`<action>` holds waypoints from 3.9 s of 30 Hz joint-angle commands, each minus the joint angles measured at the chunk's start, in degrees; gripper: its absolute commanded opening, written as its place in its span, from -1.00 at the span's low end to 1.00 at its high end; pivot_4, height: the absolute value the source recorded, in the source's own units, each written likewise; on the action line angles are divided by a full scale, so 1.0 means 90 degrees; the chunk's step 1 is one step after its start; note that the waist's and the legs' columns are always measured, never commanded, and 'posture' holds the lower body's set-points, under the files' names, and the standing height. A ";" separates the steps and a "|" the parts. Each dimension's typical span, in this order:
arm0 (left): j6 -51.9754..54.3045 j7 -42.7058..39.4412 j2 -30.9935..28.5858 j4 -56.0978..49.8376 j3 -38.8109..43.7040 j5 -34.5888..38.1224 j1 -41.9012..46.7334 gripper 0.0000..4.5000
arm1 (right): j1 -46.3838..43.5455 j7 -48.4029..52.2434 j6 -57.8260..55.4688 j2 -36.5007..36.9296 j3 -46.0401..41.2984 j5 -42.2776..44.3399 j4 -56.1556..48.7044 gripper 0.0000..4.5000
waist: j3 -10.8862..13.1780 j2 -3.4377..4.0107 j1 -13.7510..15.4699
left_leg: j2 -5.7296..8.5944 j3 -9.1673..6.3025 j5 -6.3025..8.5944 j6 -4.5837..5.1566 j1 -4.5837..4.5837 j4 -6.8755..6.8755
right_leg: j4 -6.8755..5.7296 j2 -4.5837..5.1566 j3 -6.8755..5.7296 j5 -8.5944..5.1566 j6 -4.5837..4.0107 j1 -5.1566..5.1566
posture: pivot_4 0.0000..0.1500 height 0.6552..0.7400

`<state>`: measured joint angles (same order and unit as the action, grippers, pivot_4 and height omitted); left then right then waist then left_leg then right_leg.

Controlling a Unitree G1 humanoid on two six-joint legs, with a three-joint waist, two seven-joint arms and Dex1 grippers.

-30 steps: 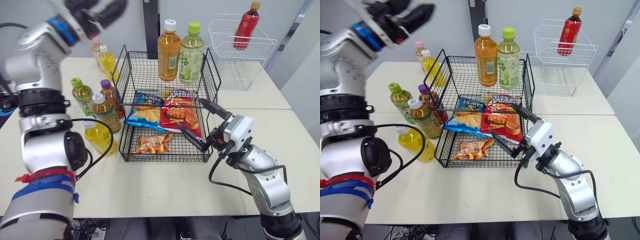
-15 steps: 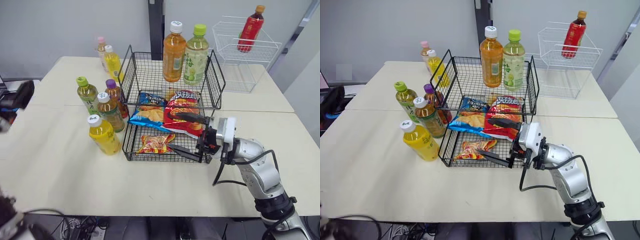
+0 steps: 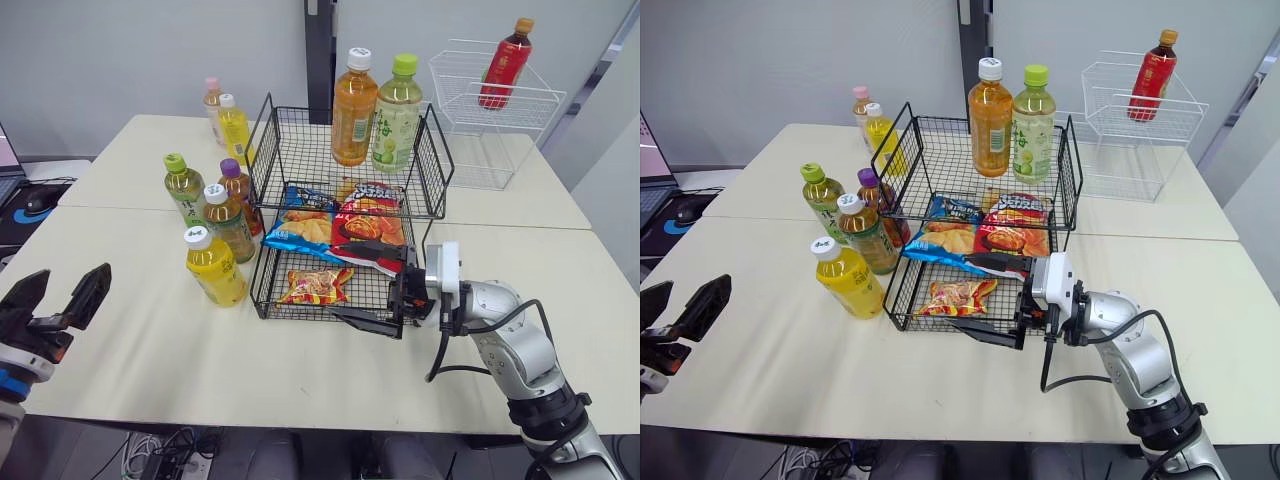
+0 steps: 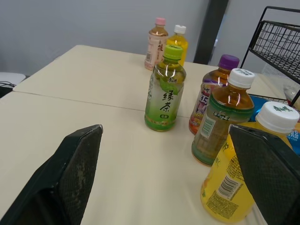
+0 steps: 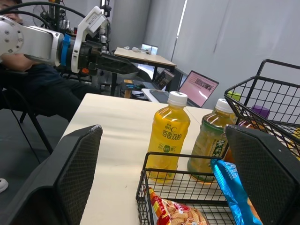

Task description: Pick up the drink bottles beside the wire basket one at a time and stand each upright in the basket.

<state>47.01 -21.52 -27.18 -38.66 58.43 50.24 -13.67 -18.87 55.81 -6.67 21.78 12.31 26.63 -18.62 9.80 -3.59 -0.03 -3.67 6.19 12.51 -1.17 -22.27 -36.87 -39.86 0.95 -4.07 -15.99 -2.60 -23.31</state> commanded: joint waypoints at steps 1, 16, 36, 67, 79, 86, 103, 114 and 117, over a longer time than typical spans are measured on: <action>-0.0240 0.0214 -0.0141 -0.0139 0.0062 0.0224 -0.0062 1.00 | -0.0137 -0.0014 0.0041 -0.0040 -0.0139 0.0109 -0.0130 1.00 | 0.0001 0.0001 0.0002 | 0.0000 0.0000 0.0000 0.0000 0.0000 0.0000 | 0.0001 0.0000 0.0000 0.0000 0.0000 0.0000 | 1.00 1.00; -0.1265 0.0124 -0.1828 0.2994 -0.2492 -0.1412 0.2872 1.00 | -0.0214 -0.0657 0.0009 -0.0180 -0.0217 -0.0122 -0.0405 1.00 | 0.0005 0.0007 0.0059 | 0.0000 0.0002 0.0002 0.0002 -0.0019 0.0028 | 0.0050 -0.0002 -0.0006 0.0005 0.0006 -0.0004 | 1.00 1.00; -0.4539 -0.1143 -0.1315 1.0018 -0.5061 -0.4041 0.7816 1.00 | -0.0009 -0.1246 -0.0045 -0.0065 -0.0314 -0.0395 -0.0888 1.00 | 0.0004 0.0005 -0.0017 | 0.0003 0.0004 0.0005 0.0009 -0.0066 0.0041 | 0.0095 -0.0002 -0.0022 0.0016 0.0025 -0.0029 | 1.00 1.00; -0.3984 -0.2055 -0.2302 0.8608 -0.4273 -0.3446 0.7902 -0.40 | 0.0187 -0.1493 0.0152 0.0030 -0.0548 -0.0454 -0.1196 1.00 | 0.0029 -0.0036 -0.0075 | -0.0002 -0.0001 -0.0009 -0.0015 -0.0085 0.0025 | 0.0086 -0.0003 -0.0028 0.0017 0.0024 -0.0044 | 1.00 1.00; -0.1916 -0.2844 -0.2348 0.7254 -0.4885 -0.2682 1.0161 -0.40 | 0.0127 -0.2322 0.0359 -0.0324 -0.0605 -0.0974 -0.1525 1.00 | 0.0031 -0.0040 0.0038 | 0.0006 -0.0017 -0.0007 -0.0012 -0.0088 -0.0007 | 0.0087 -0.0001 -0.0035 0.0019 0.0031 -0.0025 | 1.00 1.00; -0.2375 -0.3372 -0.1306 0.8700 -0.5680 -0.3213 1.1867 -0.40 | 0.0174 -0.2712 0.0335 -0.0426 -0.0599 -0.1208 -0.1652 1.00 | 0.0037 -0.0030 -0.0008 | 0.0008 -0.0011 -0.0008 -0.0013 -0.0082 -0.0006 | 0.0083 -0.0001 -0.0027 0.0019 0.0032 -0.0025 | 1.00 1.00; -0.3674 -0.3613 -0.0241 1.1065 -0.5940 -0.4208 1.1909 -0.40 | 0.0581 -0.3271 0.0124 -0.0446 -0.0572 -0.1642 -0.2145 1.00 | 0.0061 0.0005 -0.0181 | 0.0008 0.0022 -0.0011 -0.0018 -0.0105 -0.0009 | 0.0029 -0.0008 0.0012 0.0018 0.0030 -0.0091 | 1.00 1.00; -0.4158 -0.3376 -0.0193 1.1636 -0.5835 -0.4481 1.2002 0.46 | 0.0505 -0.3252 -0.0014 -0.0395 -0.0596 -0.1617 -0.2168 1.00 | 0.0061 0.0004 -0.0182 | 0.0009 0.0022 -0.0012 -0.0018 -0.0103 -0.0012 | 0.0022 -0.0008 0.0013 0.0018 0.0030 -0.0090 | 1.00 1.00; -0.4147 -0.3392 -0.0264 1.1598 -0.5769 -0.4456 1.2028 0.86 | 0.0494 -0.3222 -0.0019 -0.0381 -0.0604 -0.1584 -0.2154 1.00 | 0.0061 0.0004 -0.0183 | 0.0009 0.0022 -0.0012 -0.0018 -0.0102 -0.0015 | 0.0018 -0.0007 0.0013 0.0018 0.0030 -0.0090 | 1.00 1.00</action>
<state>10.60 -51.93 -28.58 67.10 5.23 9.99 91.89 -13.62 27.02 -7.04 17.92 8.00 12.03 -35.76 10.35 -3.55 -1.68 -3.59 6.40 12.40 -1.33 -23.18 -37.00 -39.72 0.88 -3.94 -15.83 -2.33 -24.13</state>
